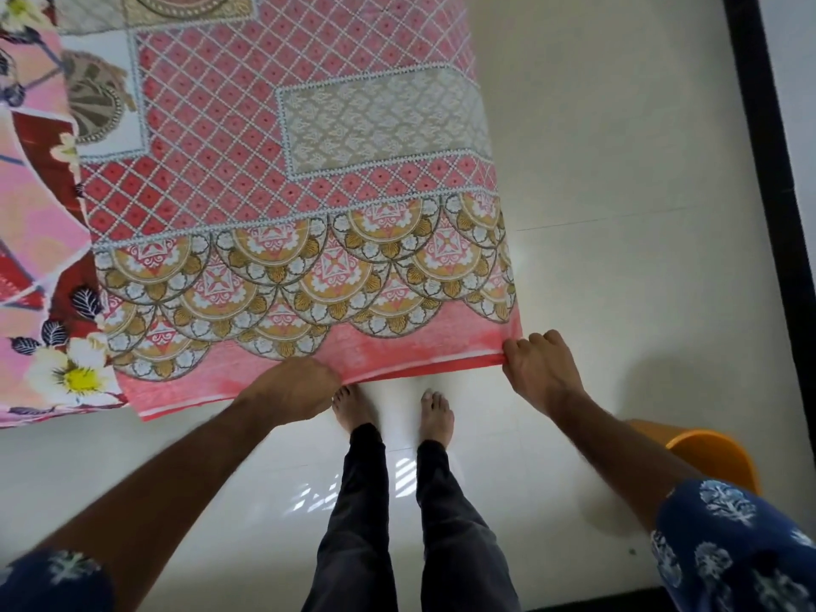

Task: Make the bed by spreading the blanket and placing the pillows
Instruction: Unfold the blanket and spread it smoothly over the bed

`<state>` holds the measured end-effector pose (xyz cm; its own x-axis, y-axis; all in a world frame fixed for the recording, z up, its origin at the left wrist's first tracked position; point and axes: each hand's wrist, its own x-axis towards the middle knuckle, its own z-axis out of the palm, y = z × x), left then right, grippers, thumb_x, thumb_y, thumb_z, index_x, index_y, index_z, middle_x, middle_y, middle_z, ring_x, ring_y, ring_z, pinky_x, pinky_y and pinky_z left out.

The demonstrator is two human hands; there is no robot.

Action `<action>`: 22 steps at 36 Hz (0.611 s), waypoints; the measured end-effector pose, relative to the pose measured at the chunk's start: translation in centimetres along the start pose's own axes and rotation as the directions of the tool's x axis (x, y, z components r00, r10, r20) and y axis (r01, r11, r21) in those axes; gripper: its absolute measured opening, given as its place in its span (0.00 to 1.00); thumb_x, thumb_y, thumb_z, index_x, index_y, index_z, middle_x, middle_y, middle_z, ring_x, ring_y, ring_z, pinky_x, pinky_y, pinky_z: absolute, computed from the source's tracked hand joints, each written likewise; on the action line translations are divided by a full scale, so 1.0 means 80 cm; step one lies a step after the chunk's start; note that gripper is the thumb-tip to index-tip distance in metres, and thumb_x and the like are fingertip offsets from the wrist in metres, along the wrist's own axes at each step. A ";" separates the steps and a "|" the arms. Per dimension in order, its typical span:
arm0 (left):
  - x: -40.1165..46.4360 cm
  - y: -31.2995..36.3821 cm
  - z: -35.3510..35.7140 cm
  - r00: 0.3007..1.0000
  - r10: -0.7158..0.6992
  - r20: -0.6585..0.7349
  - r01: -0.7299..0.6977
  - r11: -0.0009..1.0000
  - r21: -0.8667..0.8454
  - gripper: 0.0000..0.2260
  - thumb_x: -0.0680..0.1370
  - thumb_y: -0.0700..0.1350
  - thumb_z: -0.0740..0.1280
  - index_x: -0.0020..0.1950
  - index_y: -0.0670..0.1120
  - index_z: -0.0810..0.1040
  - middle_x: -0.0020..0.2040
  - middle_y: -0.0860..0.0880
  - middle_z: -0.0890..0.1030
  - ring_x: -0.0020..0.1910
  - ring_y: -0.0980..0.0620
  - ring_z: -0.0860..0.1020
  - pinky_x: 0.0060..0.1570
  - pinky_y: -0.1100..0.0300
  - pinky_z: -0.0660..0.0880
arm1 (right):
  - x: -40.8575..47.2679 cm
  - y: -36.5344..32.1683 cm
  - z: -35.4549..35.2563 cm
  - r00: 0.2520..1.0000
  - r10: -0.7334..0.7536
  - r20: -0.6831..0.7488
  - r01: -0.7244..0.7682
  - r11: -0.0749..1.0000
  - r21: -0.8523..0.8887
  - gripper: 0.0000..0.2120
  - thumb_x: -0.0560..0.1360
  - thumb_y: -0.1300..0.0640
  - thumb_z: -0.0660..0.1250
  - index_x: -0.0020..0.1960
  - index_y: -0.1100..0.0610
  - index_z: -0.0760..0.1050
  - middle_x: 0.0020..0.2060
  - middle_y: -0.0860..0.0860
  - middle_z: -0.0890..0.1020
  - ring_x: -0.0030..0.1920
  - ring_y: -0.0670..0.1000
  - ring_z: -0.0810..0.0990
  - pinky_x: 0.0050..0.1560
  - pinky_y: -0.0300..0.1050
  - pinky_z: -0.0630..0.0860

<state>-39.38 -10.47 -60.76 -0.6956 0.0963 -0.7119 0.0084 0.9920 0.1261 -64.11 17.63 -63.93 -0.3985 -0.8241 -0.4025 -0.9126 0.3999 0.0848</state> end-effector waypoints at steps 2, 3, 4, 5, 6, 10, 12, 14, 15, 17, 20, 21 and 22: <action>-0.002 0.002 0.004 1.000 0.012 -0.014 -0.012 1.000 -0.009 0.12 0.80 0.41 0.57 0.56 0.44 0.78 0.51 0.45 0.83 0.47 0.46 0.81 0.39 0.57 0.68 | -0.007 -0.004 0.001 1.000 0.005 0.001 -0.005 1.000 0.013 0.09 0.68 0.59 0.75 0.37 0.57 0.74 0.24 0.55 0.78 0.23 0.58 0.74 0.34 0.47 0.69; -0.003 0.004 0.007 1.000 0.012 -0.018 -0.012 1.000 -0.015 0.12 0.80 0.41 0.57 0.56 0.44 0.78 0.50 0.45 0.83 0.47 0.46 0.81 0.39 0.58 0.68 | -0.011 -0.006 0.002 1.000 0.007 0.002 -0.007 1.000 0.016 0.09 0.68 0.59 0.75 0.37 0.57 0.74 0.24 0.55 0.78 0.24 0.58 0.74 0.34 0.47 0.69; -0.004 0.005 0.009 1.000 0.012 -0.021 -0.013 1.000 -0.015 0.12 0.79 0.41 0.57 0.56 0.44 0.79 0.50 0.45 0.83 0.46 0.46 0.81 0.39 0.58 0.68 | -0.014 -0.007 0.004 1.000 0.008 0.000 -0.008 1.000 0.017 0.09 0.68 0.59 0.75 0.37 0.57 0.74 0.24 0.55 0.78 0.24 0.58 0.75 0.34 0.48 0.70; -0.005 0.006 0.011 1.000 0.015 -0.023 -0.015 1.000 -0.007 0.12 0.80 0.41 0.57 0.56 0.43 0.79 0.49 0.45 0.83 0.46 0.46 0.81 0.39 0.58 0.67 | -0.016 -0.007 0.004 1.000 0.012 0.000 -0.012 1.000 0.017 0.09 0.68 0.58 0.75 0.37 0.58 0.74 0.24 0.55 0.78 0.24 0.58 0.75 0.35 0.48 0.71; -0.006 0.008 0.013 1.000 0.016 -0.022 -0.016 1.000 -0.002 0.12 0.80 0.41 0.56 0.56 0.43 0.79 0.49 0.45 0.83 0.45 0.46 0.80 0.38 0.58 0.67 | -0.018 -0.008 0.006 1.000 0.015 -0.004 -0.015 1.000 0.014 0.09 0.68 0.58 0.75 0.37 0.58 0.74 0.24 0.55 0.78 0.24 0.58 0.75 0.35 0.48 0.71; -0.005 0.013 0.008 0.999 0.034 0.000 -0.034 0.999 -0.007 0.12 0.80 0.41 0.56 0.55 0.43 0.79 0.49 0.45 0.83 0.45 0.46 0.81 0.39 0.57 0.67 | -0.017 -0.011 0.011 0.999 0.029 0.017 -0.029 1.000 0.006 0.09 0.68 0.58 0.76 0.37 0.58 0.75 0.25 0.55 0.78 0.25 0.59 0.76 0.35 0.50 0.72; -0.008 0.015 0.006 0.999 0.052 -0.006 -0.052 0.998 -0.022 0.12 0.80 0.40 0.56 0.54 0.43 0.79 0.48 0.44 0.83 0.45 0.45 0.81 0.39 0.57 0.68 | -0.017 -0.013 0.013 0.998 0.044 0.042 -0.044 0.999 0.003 0.09 0.69 0.58 0.76 0.37 0.58 0.76 0.25 0.56 0.79 0.25 0.59 0.76 0.36 0.50 0.72; -0.012 0.015 0.007 0.997 0.069 -0.044 -0.071 0.996 -0.047 0.11 0.79 0.40 0.57 0.52 0.42 0.79 0.47 0.44 0.83 0.45 0.44 0.81 0.39 0.56 0.67 | -0.021 -0.014 0.014 0.996 0.059 0.064 -0.060 0.998 0.004 0.09 0.69 0.58 0.76 0.37 0.58 0.76 0.25 0.56 0.79 0.26 0.59 0.77 0.36 0.51 0.73; -0.013 0.015 0.008 0.996 0.073 -0.059 -0.077 0.995 -0.064 0.11 0.79 0.41 0.57 0.52 0.42 0.79 0.46 0.44 0.83 0.44 0.44 0.80 0.39 0.56 0.67 | -0.024 -0.014 0.014 0.995 0.061 0.075 -0.062 0.998 -0.001 0.09 0.69 0.58 0.76 0.37 0.58 0.76 0.26 0.56 0.80 0.26 0.59 0.77 0.37 0.51 0.73; -0.016 0.022 0.005 0.996 0.082 -0.043 -0.085 0.993 -0.076 0.11 0.79 0.41 0.57 0.51 0.42 0.79 0.46 0.43 0.82 0.44 0.44 0.80 0.39 0.57 0.67 | -0.029 -0.011 0.018 0.995 0.058 0.085 -0.056 0.998 -0.016 0.10 0.69 0.57 0.76 0.37 0.58 0.76 0.26 0.56 0.80 0.27 0.60 0.78 0.38 0.52 0.74; -0.016 0.033 0.005 0.998 0.052 -0.033 -0.055 0.994 -0.099 0.10 0.79 0.39 0.57 0.52 0.41 0.79 0.45 0.43 0.82 0.43 0.43 0.81 0.38 0.56 0.67 | -0.032 -0.011 0.022 0.995 0.062 0.083 -0.059 0.997 -0.042 0.10 0.68 0.57 0.77 0.38 0.59 0.77 0.26 0.56 0.80 0.27 0.60 0.78 0.38 0.53 0.74; -0.017 0.034 0.006 0.997 0.043 -0.060 -0.049 0.994 -0.094 0.08 0.78 0.38 0.61 0.49 0.42 0.80 0.42 0.44 0.83 0.39 0.44 0.81 0.35 0.56 0.66 | -0.030 -0.013 0.017 0.993 0.069 0.095 -0.064 0.997 -0.054 0.10 0.69 0.57 0.77 0.40 0.59 0.77 0.27 0.56 0.81 0.28 0.60 0.79 0.39 0.53 0.75; -0.018 0.030 0.010 0.995 0.044 -0.091 -0.050 0.997 -0.060 0.04 0.75 0.39 0.66 0.44 0.45 0.81 0.36 0.46 0.82 0.33 0.46 0.80 0.31 0.58 0.65 | -0.025 -0.015 0.015 0.991 0.058 0.119 -0.049 0.996 -0.078 0.09 0.71 0.55 0.76 0.44 0.59 0.78 0.31 0.57 0.83 0.31 0.61 0.81 0.43 0.55 0.76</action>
<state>-37.76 -8.15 -60.00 -0.7571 0.1324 -0.6397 0.0002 0.9793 0.2025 -62.10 19.28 -64.33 -0.4375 -0.7455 -0.5028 -0.8962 0.4073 0.1758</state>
